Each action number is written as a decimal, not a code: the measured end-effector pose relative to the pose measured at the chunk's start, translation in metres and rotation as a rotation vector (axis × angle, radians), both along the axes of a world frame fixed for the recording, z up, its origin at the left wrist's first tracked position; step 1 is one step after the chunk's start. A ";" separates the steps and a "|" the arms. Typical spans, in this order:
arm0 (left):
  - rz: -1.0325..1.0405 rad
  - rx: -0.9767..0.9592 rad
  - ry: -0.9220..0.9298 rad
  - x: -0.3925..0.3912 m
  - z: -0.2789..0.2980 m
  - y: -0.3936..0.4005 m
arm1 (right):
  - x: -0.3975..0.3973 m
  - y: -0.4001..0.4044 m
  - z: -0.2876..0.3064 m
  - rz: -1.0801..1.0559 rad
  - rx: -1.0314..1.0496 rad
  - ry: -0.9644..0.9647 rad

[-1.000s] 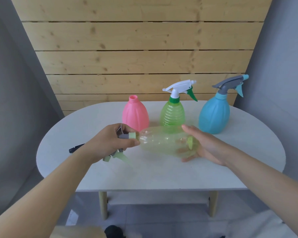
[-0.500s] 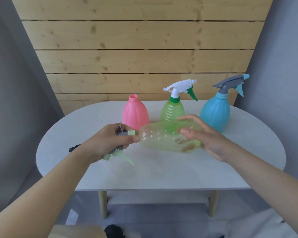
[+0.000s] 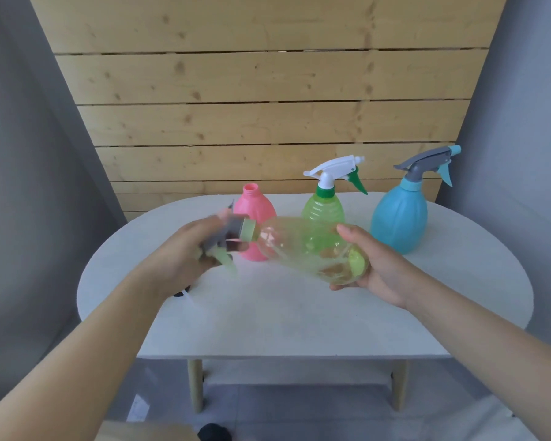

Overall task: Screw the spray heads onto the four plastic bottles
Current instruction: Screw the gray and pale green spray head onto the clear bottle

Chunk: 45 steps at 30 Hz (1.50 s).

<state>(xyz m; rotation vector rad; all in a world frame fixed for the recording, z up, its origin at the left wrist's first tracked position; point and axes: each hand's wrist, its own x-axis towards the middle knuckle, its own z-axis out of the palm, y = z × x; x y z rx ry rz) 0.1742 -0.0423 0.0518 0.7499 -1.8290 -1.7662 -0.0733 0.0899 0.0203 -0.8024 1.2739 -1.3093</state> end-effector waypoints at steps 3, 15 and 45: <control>0.039 0.262 0.309 0.005 0.008 -0.001 | 0.019 -0.008 0.002 -0.014 -0.083 -0.197; 0.239 -0.029 0.189 -0.004 0.004 0.012 | 0.117 -0.064 0.000 0.005 -0.325 -0.234; 0.641 -0.409 -0.383 0.041 -0.070 -0.102 | 0.152 -0.206 -0.043 0.175 0.090 -0.118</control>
